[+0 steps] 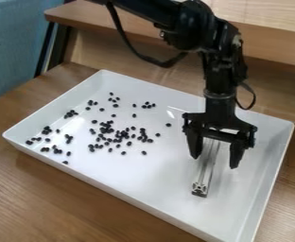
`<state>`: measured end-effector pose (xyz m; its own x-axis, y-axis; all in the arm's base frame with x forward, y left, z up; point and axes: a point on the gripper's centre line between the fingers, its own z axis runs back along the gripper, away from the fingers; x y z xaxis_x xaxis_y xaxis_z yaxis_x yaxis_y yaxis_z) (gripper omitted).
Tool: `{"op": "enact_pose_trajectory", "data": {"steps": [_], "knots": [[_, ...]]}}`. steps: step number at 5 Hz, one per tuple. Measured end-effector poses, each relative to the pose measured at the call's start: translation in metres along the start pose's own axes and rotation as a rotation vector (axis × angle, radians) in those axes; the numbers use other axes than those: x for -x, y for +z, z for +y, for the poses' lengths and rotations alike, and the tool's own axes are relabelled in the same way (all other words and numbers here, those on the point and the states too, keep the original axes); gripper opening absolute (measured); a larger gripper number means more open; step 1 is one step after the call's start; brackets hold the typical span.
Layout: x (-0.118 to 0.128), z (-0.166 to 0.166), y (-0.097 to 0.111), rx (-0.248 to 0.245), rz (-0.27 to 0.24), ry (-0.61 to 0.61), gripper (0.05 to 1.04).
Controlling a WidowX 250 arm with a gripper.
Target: Sweep into pile
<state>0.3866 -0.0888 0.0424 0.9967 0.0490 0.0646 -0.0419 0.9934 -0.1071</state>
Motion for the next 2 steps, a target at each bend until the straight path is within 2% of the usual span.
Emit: {"op": "enact_pose_trajectory", "data": {"steps": [1,2], "knots": [[0.0021,-0.0027,-0.0108,-0.037,0.009,-0.026,0.947],[-0.0006,-0.0011,-0.0121,-0.057,-0.012,-0.083,0.678]]}}
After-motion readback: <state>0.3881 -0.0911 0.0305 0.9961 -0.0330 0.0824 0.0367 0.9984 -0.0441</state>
